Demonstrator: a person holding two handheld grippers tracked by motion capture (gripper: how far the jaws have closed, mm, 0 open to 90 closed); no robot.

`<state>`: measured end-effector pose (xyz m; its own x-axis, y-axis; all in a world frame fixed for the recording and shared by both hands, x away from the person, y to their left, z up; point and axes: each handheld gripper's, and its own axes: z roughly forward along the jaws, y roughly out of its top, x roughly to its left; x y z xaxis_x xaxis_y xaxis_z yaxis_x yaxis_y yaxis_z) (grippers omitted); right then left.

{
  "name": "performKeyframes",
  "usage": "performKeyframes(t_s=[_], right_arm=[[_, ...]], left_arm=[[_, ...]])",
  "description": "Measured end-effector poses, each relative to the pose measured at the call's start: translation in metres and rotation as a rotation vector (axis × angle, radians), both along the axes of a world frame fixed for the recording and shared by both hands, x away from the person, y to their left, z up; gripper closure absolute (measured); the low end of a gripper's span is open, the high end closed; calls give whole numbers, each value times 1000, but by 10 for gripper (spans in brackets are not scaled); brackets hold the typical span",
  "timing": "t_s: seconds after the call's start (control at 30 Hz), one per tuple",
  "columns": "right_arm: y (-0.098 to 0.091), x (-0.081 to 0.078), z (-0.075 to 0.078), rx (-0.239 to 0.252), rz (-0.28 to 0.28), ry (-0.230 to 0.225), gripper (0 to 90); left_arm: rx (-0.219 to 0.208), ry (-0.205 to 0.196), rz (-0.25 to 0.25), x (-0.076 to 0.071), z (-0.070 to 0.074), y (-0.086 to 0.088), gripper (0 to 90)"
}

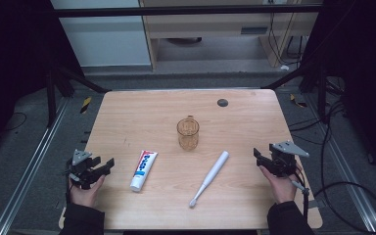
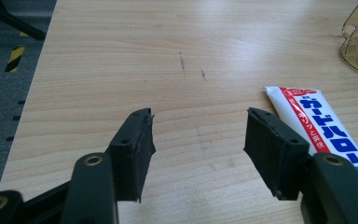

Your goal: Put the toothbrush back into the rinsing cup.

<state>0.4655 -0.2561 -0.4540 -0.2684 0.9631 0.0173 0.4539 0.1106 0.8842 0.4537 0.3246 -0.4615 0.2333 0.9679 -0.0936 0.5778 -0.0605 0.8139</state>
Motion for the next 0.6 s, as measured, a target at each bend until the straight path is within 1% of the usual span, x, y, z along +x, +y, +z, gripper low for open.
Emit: performKeyframes(t_s=[0.03, 0.17, 0.23, 0.27, 0.3, 0.37, 0.5, 0.6], right_arm=[[1, -1, 0, 6, 8, 5, 370], [4, -5, 2, -5, 38, 6, 385], [7, -7, 4, -2, 55, 10, 394], [7, -7, 4, -2, 55, 10, 394], [9, -10, 6, 4, 75, 14, 405], [11, -11, 7, 4, 82, 16, 411], [20, -18, 10, 5, 135, 32, 448], [25, -23, 13, 13, 163, 41, 473]], left_arm=[[2, 1, -2, 0, 0, 0, 423], [6, 6, -7, -1, 0, -1, 457], [10, 4, -9, -2, 0, -2, 468], [10, 4, -9, -2, 0, -2, 474], [18, 6, -12, -2, 0, -3, 480], [22, 6, -13, -2, 0, -3, 484], [33, 6, -28, -4, 1, -5, 511], [33, 6, -38, -5, 1, -7, 521]])
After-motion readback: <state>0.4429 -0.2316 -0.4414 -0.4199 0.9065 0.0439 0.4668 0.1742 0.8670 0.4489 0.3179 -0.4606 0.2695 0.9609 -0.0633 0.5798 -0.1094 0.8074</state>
